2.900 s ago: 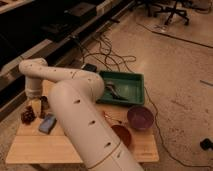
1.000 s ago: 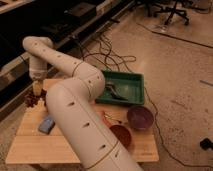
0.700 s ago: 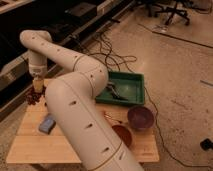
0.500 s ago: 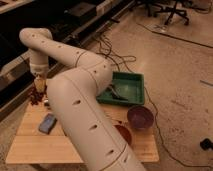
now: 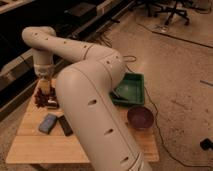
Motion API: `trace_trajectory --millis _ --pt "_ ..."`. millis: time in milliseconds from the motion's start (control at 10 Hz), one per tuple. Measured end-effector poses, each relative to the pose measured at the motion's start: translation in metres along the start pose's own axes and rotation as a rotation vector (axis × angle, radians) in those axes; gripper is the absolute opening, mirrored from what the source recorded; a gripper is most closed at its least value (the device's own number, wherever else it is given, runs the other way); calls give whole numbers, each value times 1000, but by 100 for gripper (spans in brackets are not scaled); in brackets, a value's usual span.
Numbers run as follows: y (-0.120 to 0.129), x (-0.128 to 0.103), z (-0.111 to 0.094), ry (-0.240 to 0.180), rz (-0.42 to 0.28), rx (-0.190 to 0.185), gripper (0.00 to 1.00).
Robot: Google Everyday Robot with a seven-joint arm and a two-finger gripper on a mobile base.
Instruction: Place grapes in purple bowl
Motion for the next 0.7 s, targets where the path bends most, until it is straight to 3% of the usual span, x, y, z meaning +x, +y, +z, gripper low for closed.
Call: trace_trajectory --millis 400,700 --pt "25 25 -3 -14 26 0 0" --pt "26 20 -2 -20 20 2 0"
